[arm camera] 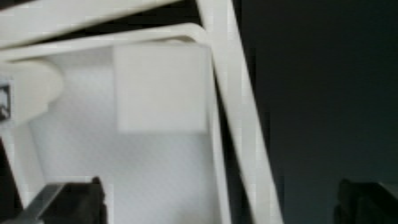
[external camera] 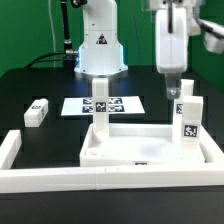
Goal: Assemble desk
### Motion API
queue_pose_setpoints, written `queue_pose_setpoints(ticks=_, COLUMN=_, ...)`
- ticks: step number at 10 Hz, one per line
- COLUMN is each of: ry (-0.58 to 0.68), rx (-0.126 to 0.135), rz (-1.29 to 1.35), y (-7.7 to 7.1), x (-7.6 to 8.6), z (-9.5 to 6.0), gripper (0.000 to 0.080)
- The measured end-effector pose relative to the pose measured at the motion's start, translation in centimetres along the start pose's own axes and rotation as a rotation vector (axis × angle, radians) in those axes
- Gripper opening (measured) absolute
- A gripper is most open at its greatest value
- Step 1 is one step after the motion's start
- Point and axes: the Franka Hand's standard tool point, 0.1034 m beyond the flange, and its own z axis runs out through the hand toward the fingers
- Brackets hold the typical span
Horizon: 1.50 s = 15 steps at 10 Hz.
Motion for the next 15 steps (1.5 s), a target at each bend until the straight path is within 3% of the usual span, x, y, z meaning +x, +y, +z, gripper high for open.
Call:
queue_pose_setpoints(ticks=7, ry=0.004, rx=0.000, rz=-0.040, y=0.3, x=0.1, z=0.4, gripper=0.0649)
queue_pose_setpoints(ticks=8, ry=-0.003, rx=0.021, rz=-0.127, y=0.4, x=1.6, z=0.0, gripper=0.0649)
queue_pose_setpoints(ticks=9, ry=-0.013, rx=0.020, rz=-0.169, y=0.9, x=4.1, z=-1.0, gripper=0.0649)
queue_pose_setpoints(ticks=12, ry=0.006, rx=0.039, rz=-0.580, y=0.0, x=10.3, z=-2.3, gripper=0.0649)
queue_pose_setpoints(ticks=15, ry=0.014, rx=0.035, rz=-0.750, y=0.1, x=10.3, z=-2.2, gripper=0.0649)
